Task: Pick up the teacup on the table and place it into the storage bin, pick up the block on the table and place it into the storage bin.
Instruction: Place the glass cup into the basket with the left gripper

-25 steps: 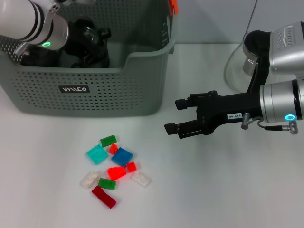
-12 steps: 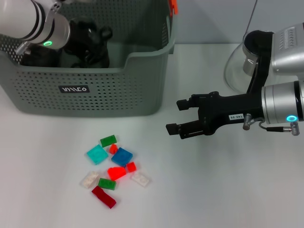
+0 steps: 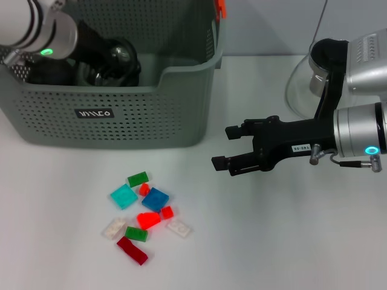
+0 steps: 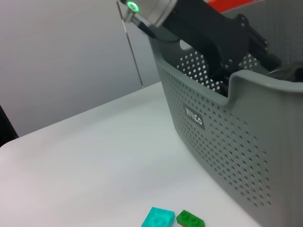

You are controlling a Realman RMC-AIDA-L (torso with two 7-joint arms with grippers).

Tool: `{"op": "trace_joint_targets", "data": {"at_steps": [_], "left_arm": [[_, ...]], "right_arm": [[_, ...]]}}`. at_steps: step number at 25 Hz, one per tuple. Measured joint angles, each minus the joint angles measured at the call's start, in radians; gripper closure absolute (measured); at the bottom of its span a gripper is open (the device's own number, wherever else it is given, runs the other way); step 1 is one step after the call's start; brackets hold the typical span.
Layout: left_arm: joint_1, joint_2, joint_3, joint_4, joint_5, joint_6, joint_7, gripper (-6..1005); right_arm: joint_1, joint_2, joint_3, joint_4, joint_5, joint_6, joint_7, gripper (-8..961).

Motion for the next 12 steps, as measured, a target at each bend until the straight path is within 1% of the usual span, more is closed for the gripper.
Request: {"op": "trace_joint_targets", "data": {"at_steps": [4, 9, 12], "left_arm": [[0.025, -0.007, -0.003, 0.110, 0.001, 0.091, -0.006, 523], [0.078, -0.037, -0.009, 0.307, -0.005, 0.158, -0.042, 392], [0.102, -0.045, -0.005, 0.407, -0.013, 0.193, -0.081, 289]], "right_arm": [[0.000, 0.000, 0.000, -0.001, 0.000, 0.000, 0.000, 36], [0.000, -0.001, 0.000, -0.001, 0.000, -0.001, 0.000, 36], [0.000, -0.003, 0.000, -0.001, 0.001, -0.003, 0.000, 37]]}}
